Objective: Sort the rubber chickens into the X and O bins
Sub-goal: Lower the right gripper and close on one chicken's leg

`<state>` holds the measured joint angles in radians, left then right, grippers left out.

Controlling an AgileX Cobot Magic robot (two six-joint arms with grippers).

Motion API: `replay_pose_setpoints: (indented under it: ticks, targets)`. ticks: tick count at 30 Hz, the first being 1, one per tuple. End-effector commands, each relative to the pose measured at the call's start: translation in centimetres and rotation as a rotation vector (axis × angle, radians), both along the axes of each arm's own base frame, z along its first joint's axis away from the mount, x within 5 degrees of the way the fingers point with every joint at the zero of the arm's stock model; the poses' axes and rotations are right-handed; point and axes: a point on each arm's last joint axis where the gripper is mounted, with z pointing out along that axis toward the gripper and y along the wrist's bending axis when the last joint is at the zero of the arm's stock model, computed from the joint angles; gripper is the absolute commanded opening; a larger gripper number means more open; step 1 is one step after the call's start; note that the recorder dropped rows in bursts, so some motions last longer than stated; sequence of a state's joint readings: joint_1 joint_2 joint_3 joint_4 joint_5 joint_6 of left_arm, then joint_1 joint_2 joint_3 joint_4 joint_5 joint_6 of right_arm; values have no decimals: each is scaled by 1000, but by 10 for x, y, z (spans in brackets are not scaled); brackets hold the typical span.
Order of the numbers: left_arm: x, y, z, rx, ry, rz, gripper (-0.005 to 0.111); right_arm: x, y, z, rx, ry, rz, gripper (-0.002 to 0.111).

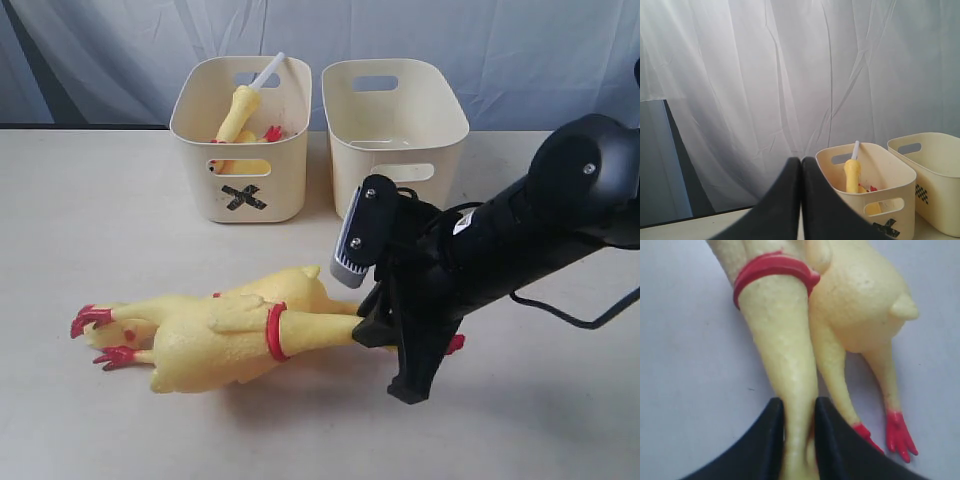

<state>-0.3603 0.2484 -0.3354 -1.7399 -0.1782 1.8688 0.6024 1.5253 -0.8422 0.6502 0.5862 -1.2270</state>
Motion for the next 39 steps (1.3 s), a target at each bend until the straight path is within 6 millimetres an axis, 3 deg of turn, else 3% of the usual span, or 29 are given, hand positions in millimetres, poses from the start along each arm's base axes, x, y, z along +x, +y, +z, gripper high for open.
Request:
replay_pose_setpoints:
  ticks: [1,6,10,16,17,24,39]
  targets:
    - [-1,1,-2,-6,2,1,0,-1,-1,4,19,21,-42,-1]
    - [-1,1,-2,-6,2,1,0,-3,-4,-6,-61,61,9,-1]
    - [-1,1,-2,-6,2,1,0,2,-1,-38,-136,163,8,-1]
    - [-1,1,-2,-6,2,1,0,9,0,-65,-193,189,5,-1]
    - [-1,1,-2,-6,2,1,0,9,0,-66,-194,190,4,0]
    - [-1,1,-2,-6,2,1,0,11,0,-68,-198,171,12,40]
    - [-1,1,-2,-6,2,1,0,11,1,-78,-217,192,14,42]
